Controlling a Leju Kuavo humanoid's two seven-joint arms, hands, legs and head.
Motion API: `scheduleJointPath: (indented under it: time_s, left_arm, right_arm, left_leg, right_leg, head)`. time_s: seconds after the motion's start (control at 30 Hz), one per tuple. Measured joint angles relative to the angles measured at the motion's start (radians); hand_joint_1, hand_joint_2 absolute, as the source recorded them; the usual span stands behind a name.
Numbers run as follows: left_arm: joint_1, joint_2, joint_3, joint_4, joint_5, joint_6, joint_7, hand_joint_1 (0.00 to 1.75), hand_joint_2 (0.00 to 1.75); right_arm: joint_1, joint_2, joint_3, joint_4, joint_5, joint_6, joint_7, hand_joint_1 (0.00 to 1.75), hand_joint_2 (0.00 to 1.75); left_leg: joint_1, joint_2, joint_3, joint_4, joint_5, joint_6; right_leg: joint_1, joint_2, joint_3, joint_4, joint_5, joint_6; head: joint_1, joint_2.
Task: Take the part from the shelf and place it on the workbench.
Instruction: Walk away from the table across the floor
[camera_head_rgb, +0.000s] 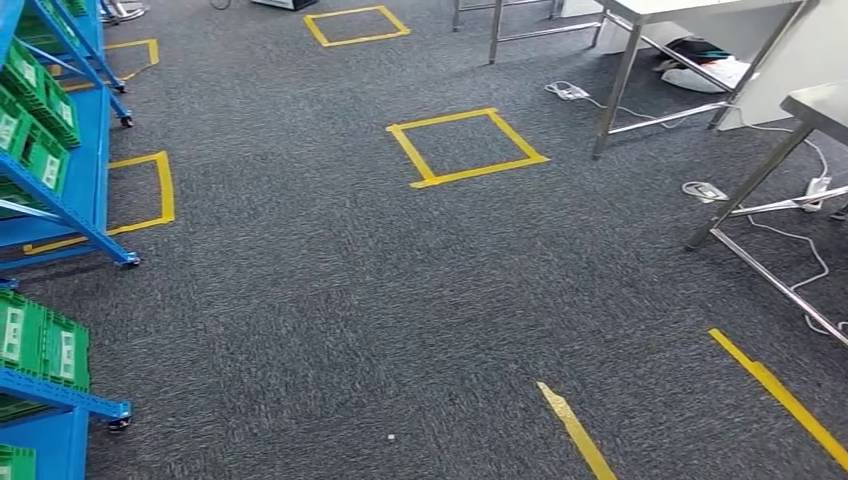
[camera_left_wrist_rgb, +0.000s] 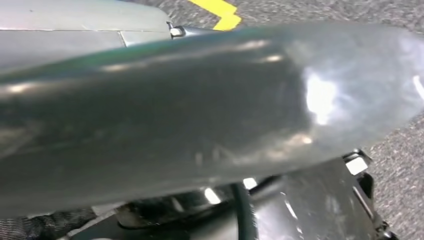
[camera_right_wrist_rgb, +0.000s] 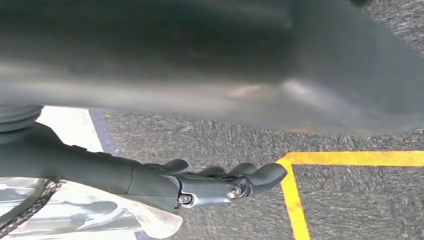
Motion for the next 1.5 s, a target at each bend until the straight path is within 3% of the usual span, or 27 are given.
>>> scheduleJointPath:
  time_s: [0.07,0.13,0.17,0.2,0.27,0.33,0.4,0.47,0.5,0.57,0.63,0.7,0.73,0.77,0.83,0.87,0.93,1.0,1.07,1.13,1.2,1.23,1.27,1.3,1.37,1.43,1.5]
  left_arm:
    - [0.001,0.001,0.001,0.0,0.003,0.0,0.0,0.0,0.0]
    - [-0.001,0.0,0.003,0.0,0.007,0.001,0.001,0.0,0.0]
    - [-0.002,0.0,0.004,0.0,0.009,0.001,0.001,0.0,0.0]
    - [-0.001,0.0,0.006,0.0,0.011,0.002,0.001,0.0,0.0]
    - [0.002,0.001,0.007,0.0,0.016,0.003,0.001,0.0,0.0]
    - [0.005,0.003,0.013,0.0,0.027,0.002,0.001,0.0,0.0]
    - [0.006,0.006,0.024,-0.001,0.045,-0.001,0.0,0.0,0.0]
    - [0.007,0.011,0.04,-0.002,0.064,-0.008,-0.002,0.0,0.0]
    - [0.008,0.014,0.048,-0.003,0.071,-0.012,-0.002,0.0,0.0]
    - [0.009,0.02,0.062,-0.004,0.079,-0.021,-0.002,0.0,0.0]
    - [0.006,0.026,0.074,-0.007,0.081,-0.029,0.0,0.0,0.0]
    - [0.004,0.031,0.082,-0.009,0.077,-0.036,0.003,0.0,0.0]
    - [0.004,0.033,0.085,-0.01,0.075,-0.037,0.004,0.0,0.0]
    - [0.005,0.035,0.088,-0.01,0.072,-0.038,0.004,0.0,0.0]
    - [0.005,0.036,0.091,-0.01,0.066,-0.038,0.004,0.0,0.0]
    - [0.004,0.037,0.092,-0.01,0.06,-0.037,0.002,0.0,0.0]
    - [0.003,0.035,0.092,-0.01,0.043,-0.03,-0.003,0.0,0.0]
    - [0.007,0.032,0.092,-0.01,0.031,-0.022,-0.007,0.0,0.0]
    - [0.011,0.03,0.091,-0.01,0.024,-0.017,-0.011,0.0,0.0]
    - [0.008,0.027,0.089,-0.011,0.014,-0.011,-0.016,0.0,0.0]
    - [0.001,0.023,0.084,-0.01,0.001,-0.002,-0.021,0.0,0.0]
    - [-0.001,0.02,0.081,-0.01,-0.007,0.004,-0.022,0.0,0.0]
    - [-0.002,0.017,0.077,-0.01,-0.015,0.011,-0.022,0.0,0.0]
    - [-0.004,0.014,0.072,-0.01,-0.024,0.019,-0.019,0.0,0.0]
    - [-0.014,0.006,0.06,-0.01,-0.04,0.035,-0.01,0.0,0.0]
    - [-0.03,-0.007,0.05,-0.009,-0.049,0.05,-0.004,0.0,0.0]
    - [-0.043,-0.021,0.044,-0.008,-0.049,0.064,0.002,0.0,0.0]
  right_arm:
    - [0.002,0.001,0.0,0.0,0.002,-0.004,-0.002,0.0,0.0]
    - [0.007,0.001,0.0,0.0,0.006,-0.008,-0.005,0.0,0.0]
    - [0.009,0.001,-0.001,0.0,0.007,-0.01,-0.006,0.0,0.0]
    - [0.01,0.001,-0.001,0.0,0.008,-0.012,-0.007,0.0,0.0]
    - [0.009,0.002,-0.001,0.0,0.012,-0.017,-0.009,0.0,0.0]
    - [0.007,0.004,0.0,0.0,0.021,-0.025,-0.015,0.0,0.0]
    - [0.004,0.009,0.002,0.0,0.037,-0.036,-0.018,0.0,0.0]
    - [-0.006,0.015,0.007,0.0,0.053,-0.048,-0.018,0.0,0.0]
    - [-0.012,0.017,0.01,0.0,0.058,-0.053,-0.018,0.0,0.0]
    - [-0.02,0.02,0.016,0.0,0.064,-0.06,-0.023,0.0,0.0]
    - [-0.023,0.022,0.02,0.0,0.063,-0.065,-0.033,0.0,0.0]
    - [-0.023,0.022,0.021,0.0,0.059,-0.067,-0.046,0.0,0.0]
    - [-0.022,0.022,0.02,0.0,0.057,-0.068,-0.05,0.0,0.0]
    - [-0.023,0.022,0.02,0.0,0.055,-0.069,-0.053,0.0,0.0]
    - [-0.023,0.021,0.02,0.0,0.049,-0.071,-0.054,0.0,0.0]
    - [-0.023,0.021,0.02,0.0,0.043,-0.072,-0.054,0.0,0.0]
    - [-0.022,0.019,0.018,0.0,0.029,-0.072,-0.054,0.0,0.0]
    - [-0.022,0.018,0.015,0.0,0.017,-0.07,-0.056,0.0,0.0]
    - [-0.02,0.016,0.011,0.0,0.009,-0.069,-0.059,0.0,0.0]
    - [-0.016,0.012,0.005,0.0,-0.001,-0.067,-0.062,0.0,0.0]
    - [-0.012,0.004,-0.004,0.0,-0.016,-0.061,-0.063,0.0,0.0]
    - [-0.011,0.0,-0.01,0.0,-0.025,-0.057,-0.063,0.0,0.0]
    - [-0.01,-0.005,-0.017,0.0,-0.034,-0.052,-0.063,0.0,0.0]
    - [-0.011,-0.01,-0.023,0.0,-0.043,-0.047,-0.063,0.0,0.0]
    - [-0.011,-0.02,-0.037,0.0,-0.057,-0.034,-0.063,0.0,0.0]
    - [-0.012,-0.03,-0.047,0.0,-0.064,-0.021,-0.056,0.0,0.0]
    - [-0.016,-0.038,-0.053,0.0,-0.062,-0.008,-0.044,0.0,0.0]
  left_leg:
    - [0.002,0.041,-0.027,0.062,-0.037,-0.012]
    - [0.008,0.086,-0.092,0.194,-0.101,-0.026]
    - [0.012,0.095,-0.125,0.257,-0.121,-0.031]
    - [0.017,0.099,-0.146,0.293,-0.12,-0.035]
    - [0.022,0.109,-0.134,0.251,-0.06,-0.039]
    - [0.019,0.146,-0.083,0.134,0.01,-0.033]
    - [0.009,0.179,-0.054,0.072,0.02,-0.017]
    - [0.003,0.17,-0.054,0.06,0.003,0.0]
    - [0.005,0.158,-0.052,0.05,-0.003,0.007]
    - [0.009,0.135,-0.047,0.038,-0.003,0.017]
    - [0.011,0.11,-0.042,0.032,-0.003,0.024]
    - [0.011,0.08,-0.039,0.032,-0.004,0.027]
    - [0.011,0.064,-0.036,0.032,-0.006,0.028]
    - [0.011,0.049,-0.031,0.033,-0.007,0.027]
    - [0.011,0.02,-0.023,0.033,-0.011,0.023]
    - [0.011,0.006,-0.023,0.036,-0.012,0.02]
    - [0.012,-0.017,-0.028,0.035,-0.01,0.008]
    - [0.015,-0.034,-0.034,0.032,-0.005,-0.005]
    - [0.013,0.008,-0.049,0.064,-0.028,-0.016]
    - [0.014,0.074,-0.094,0.167,-0.088,-0.028]
    - [0.022,0.096,-0.145,0.281,-0.135,-0.038]
    - [0.025,0.1,-0.152,0.299,-0.134,-0.041]
    - [0.029,0.104,-0.139,0.281,-0.116,-0.043]
    - [0.03,0.114,-0.107,0.225,-0.084,-0.043]
    - [0.026,0.163,-0.035,0.092,-0.035,-0.035]
    - [0.016,0.193,-0.003,0.031,-0.025,-0.021]
    - [0.014,0.172,-0.003,0.026,-0.024,-0.008]
  right_leg:
    - [-0.003,-0.029,0.012,-0.002,0.006,-0.006]
    - [-0.002,-0.06,0.019,-0.002,0.002,-0.008]
    - [-0.002,-0.076,0.023,-0.002,-0.003,-0.007]
    - [-0.002,-0.091,0.027,-0.002,-0.009,-0.006]
    - [-0.003,-0.118,0.044,-0.001,-0.024,-0.003]
    - [-0.001,-0.142,0.058,-0.001,-0.044,0.003]
    - [0.004,-0.162,0.064,0.0,-0.061,0.013]
    - [0.007,-0.181,0.071,-0.002,-0.07,0.025]
    - [0.006,-0.177,0.073,-0.001,-0.077,0.03]
    - [0.002,-0.128,0.052,0.043,-0.108,0.035]
    - [-0.002,-0.071,-0.029,0.176,-0.163,0.037]
    - [-0.003,-0.057,-0.12,0.301,-0.182,0.039]
    - [-0.003,-0.055,-0.147,0.316,-0.16,0.039]
    - [-0.004,-0.051,-0.155,0.292,-0.12,0.038]
    - [-0.007,-0.012,-0.134,0.175,-0.022,0.035]
    - [-0.01,0.014,-0.12,0.121,0.006,0.034]
    - [-0.012,0.045,-0.104,0.072,0.02,0.03]
    - [-0.013,0.025,-0.095,0.061,0.025,0.021]
    - [-0.015,-0.003,-0.087,0.051,0.033,0.008]
    - [-0.014,-0.035,-0.082,0.045,0.034,0.0]
    - [-0.012,-0.072,-0.08,0.045,0.03,-0.002]
    - [-0.012,-0.089,-0.079,0.045,0.028,-0.001]
    - [-0.012,-0.104,-0.077,0.045,0.026,0.0]
    - [-0.012,-0.116,-0.074,0.045,0.024,0.002]
    - [-0.009,-0.139,-0.068,0.046,0.016,0.013]
    - [-0.005,-0.161,-0.061,0.046,0.008,0.025]
    - [-0.005,-0.179,-0.053,0.043,0.003,0.035]
  head:
    - [-0.005,0.0]
    - [-0.01,0.0]
    - [-0.01,0.0]
    - [-0.01,0.0]
    - [-0.01,0.0]
    - [-0.01,0.0]
    - [-0.007,0.0]
    - [-0.002,0.0]
    - [-0.001,0.0]
    - [0.004,0.0]
    - [0.008,0.0]
    - [0.009,0.0]
    - [0.009,0.0]
    - [0.009,0.0]
    - [0.009,0.0]
    - [0.009,0.0]
    - [0.008,0.0]
    - [0.008,0.0]
    - [0.004,0.0]
    - [-0.001,0.0]
    - [-0.002,0.0]
    - [-0.002,0.0]
    - [-0.002,0.0]
    - [-0.002,0.0]
    - [-0.002,0.0]
    - [-0.001,0.0]
    - [0.0,0.0]
